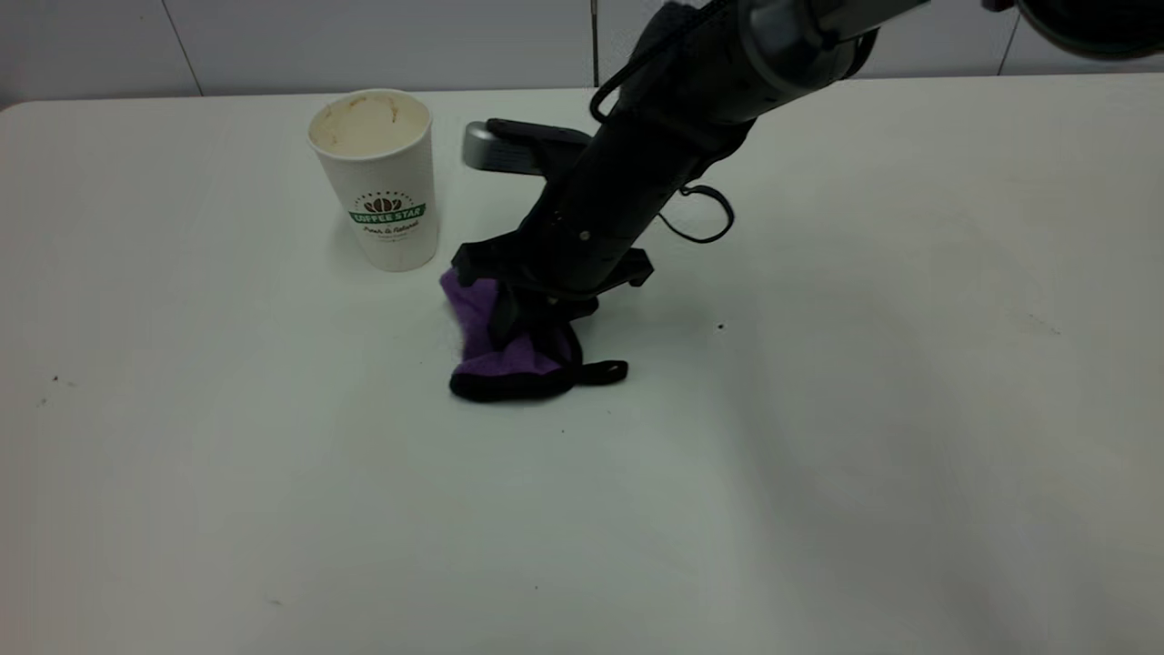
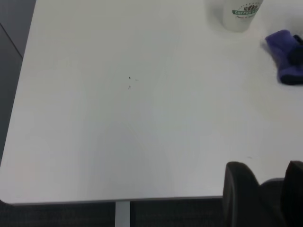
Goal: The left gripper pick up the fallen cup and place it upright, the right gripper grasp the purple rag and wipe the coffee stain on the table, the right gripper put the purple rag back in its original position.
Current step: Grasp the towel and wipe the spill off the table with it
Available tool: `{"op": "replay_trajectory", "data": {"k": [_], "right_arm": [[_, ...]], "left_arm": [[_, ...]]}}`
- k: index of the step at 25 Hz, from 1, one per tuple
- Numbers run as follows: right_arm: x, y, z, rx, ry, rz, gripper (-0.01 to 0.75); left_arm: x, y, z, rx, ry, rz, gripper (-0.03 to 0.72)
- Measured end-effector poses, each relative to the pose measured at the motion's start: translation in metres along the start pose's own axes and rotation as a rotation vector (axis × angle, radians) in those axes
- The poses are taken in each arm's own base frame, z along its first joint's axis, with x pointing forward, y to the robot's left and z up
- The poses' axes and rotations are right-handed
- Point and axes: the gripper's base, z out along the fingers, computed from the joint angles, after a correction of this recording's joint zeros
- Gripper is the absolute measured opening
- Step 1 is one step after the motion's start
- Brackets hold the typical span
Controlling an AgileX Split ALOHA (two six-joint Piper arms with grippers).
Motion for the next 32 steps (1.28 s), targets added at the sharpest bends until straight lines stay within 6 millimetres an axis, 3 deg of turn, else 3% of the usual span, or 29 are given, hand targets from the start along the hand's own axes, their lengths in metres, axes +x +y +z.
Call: {"op": "replay_trajectory", "data": {"k": [5, 11, 20, 32], "right_arm": [[0.0, 0.022, 0.011, 0.022, -0.091, -0.02, 0.177], [-0.009, 0.014, 0.012, 0.084, -0.217, -0.015, 0.185], [-0.028, -0.078, -0.025, 0.166, -0.23, 0.123, 0.187], [-0.017, -0.188, -0.102, 0.487, 0.067, 0.281, 0.21]], "left_arm": [[0.0, 0.0, 0.0, 0.0, 0.0, 0.0, 0.24], [0.0, 0.0, 0.0, 0.0, 0.0, 0.0, 0.24], [0.0, 0.0, 0.0, 0.0, 0.0, 0.0, 0.24], [0.0, 0.0, 0.0, 0.0, 0.0, 0.0, 0.24]]}}
